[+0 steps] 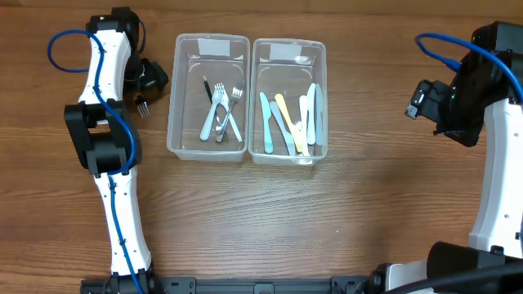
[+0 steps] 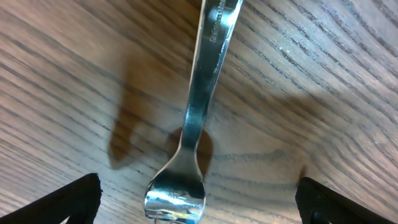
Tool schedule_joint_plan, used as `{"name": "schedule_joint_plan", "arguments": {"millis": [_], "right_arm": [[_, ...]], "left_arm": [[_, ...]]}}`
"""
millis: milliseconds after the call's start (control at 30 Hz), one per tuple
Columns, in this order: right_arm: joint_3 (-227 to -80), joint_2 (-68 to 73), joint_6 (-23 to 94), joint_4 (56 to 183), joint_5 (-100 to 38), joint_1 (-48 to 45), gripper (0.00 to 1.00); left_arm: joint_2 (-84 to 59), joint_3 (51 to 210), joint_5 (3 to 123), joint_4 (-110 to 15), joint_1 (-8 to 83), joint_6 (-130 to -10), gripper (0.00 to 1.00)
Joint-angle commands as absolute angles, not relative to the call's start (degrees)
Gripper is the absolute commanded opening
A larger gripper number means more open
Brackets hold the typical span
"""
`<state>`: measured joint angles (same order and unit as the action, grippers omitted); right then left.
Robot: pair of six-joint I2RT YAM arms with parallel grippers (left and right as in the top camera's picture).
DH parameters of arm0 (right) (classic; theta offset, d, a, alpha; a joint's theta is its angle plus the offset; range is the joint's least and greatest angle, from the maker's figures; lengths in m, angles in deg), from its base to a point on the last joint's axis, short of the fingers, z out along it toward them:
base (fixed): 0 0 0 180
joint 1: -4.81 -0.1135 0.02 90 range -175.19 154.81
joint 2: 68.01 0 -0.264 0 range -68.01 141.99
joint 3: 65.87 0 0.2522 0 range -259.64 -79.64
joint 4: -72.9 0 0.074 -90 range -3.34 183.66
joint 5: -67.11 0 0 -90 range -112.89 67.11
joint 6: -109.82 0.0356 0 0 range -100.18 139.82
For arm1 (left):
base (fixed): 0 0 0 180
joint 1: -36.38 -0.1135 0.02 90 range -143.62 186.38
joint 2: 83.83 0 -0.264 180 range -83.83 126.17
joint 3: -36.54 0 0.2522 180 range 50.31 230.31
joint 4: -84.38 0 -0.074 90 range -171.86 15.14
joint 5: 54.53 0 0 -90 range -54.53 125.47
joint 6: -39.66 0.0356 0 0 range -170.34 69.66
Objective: Pack container
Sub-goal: 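Lower left gripper onto the silver metal fork and close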
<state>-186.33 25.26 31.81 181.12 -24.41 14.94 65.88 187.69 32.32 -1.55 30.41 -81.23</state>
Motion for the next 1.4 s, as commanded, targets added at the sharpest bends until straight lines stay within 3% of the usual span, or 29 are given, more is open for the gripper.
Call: {"name": "schedule_joint_plan", "arguments": {"millis": [0,633,733,1067,1233,1367], "right_arm": [[-186.46,24.67,31.79,181.07,-24.54,14.96,0.85],[-186.46,24.67,31.77,181.05,-24.52,14.96,0.86],[-186.46,24.67,31.77,181.07,-24.52,14.96,0.86],[-186.46,24.67,31.77,181.29,-24.52,14.96,0.86],[-186.46,24.67,31.77,181.29,-24.52,14.96,0.86],[-186.46,24.67,31.77,181.29,-24.52,14.96,0.86]], "left_arm": [[67.91,187.93,33.19,-1.74,30.62,-79.44,1.00],[68.87,187.23,32.73,-2.81,30.38,-78.61,1.00],[68.87,187.21,32.53,-2.49,30.41,-78.61,0.93],[68.87,183.29,31.14,-1.72,30.38,-78.67,0.83],[68.87,182.55,29.91,-1.28,30.38,-78.63,0.70],[68.87,182.55,29.72,-1.02,30.38,-78.61,0.51]]}}
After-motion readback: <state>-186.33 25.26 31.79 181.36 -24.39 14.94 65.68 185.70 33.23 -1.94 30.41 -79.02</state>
